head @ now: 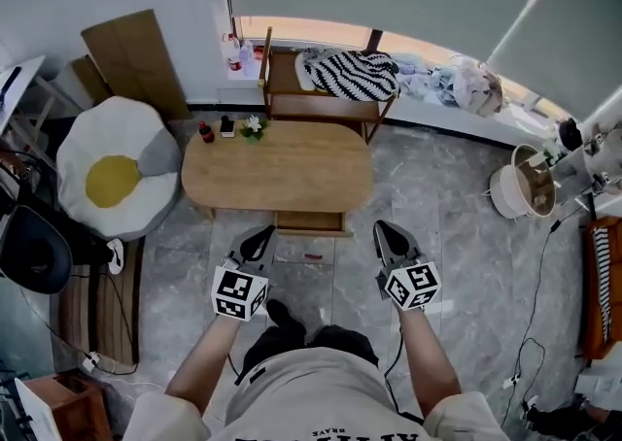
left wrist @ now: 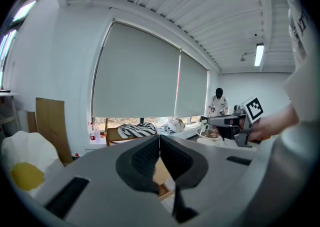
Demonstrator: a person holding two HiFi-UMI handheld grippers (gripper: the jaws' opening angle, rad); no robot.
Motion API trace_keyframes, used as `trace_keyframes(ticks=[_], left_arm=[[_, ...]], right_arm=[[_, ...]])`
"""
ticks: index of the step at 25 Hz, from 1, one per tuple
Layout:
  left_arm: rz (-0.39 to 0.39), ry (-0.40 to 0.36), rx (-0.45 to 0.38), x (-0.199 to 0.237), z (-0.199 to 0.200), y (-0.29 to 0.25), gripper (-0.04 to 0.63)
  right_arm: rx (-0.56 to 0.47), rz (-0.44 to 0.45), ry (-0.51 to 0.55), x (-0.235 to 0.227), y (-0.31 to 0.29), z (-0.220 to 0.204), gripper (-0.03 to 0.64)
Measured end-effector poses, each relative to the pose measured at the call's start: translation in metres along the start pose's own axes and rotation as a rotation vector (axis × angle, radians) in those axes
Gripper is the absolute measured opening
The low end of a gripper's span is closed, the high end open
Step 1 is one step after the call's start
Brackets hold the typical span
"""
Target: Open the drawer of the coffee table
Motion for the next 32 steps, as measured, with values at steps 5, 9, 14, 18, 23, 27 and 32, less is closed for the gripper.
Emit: trace_keyframes(ticks=[5, 9, 14, 18, 23, 27, 32], left_arm=[[0.030, -0.005, -0.056, -0.030, 0.011, 0.024, 0.020], [0.057, -0.025, -0.074, -0.071, 0.003, 0.041, 0.020], [0.119, -0.007, -0.081, -0.103, -0.021, 0.072, 0.020], [0.148, 0.006, -0.082, -0.120, -0.030, 0.088, 0.020], [0.156, 0.015, -0.106, -0.141, -0.030, 0.115, 0.020], [0.139, -0.005, -0.125, -0.138, -0.025, 0.132, 0.020], [0.109, -0.043, -0.112, -0.128, -0.018, 0.130, 0.020]], right_arm=[[-0.027, 0.010, 0.017, -0.003, 0.036, 0.013, 0.018], [-0.014, 0.009, 0.019, -0.008, 0.077, 0.008, 0.018], [0.011, 0.037, 0.019, -0.003, 0.120, -0.002, 0.018], [-0.018, 0.078, 0.009, 0.002, 0.142, 0.003, 0.018], [-0.036, 0.116, 0.038, 0.022, 0.168, 0.009, 0.018], [-0.065, 0.103, 0.064, 0.040, 0.175, 0.016, 0.018], [-0.080, 0.061, 0.066, 0.040, 0.177, 0.024, 0.018]])
Point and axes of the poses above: the fingertips, and each gripper's own axes: y backward along the fingers, x to its left, z out of its top, the point moved 2 cm from there along y, backward along the fingers, and after that the axes turned 14 degrees about y, right-handed, at the moved point
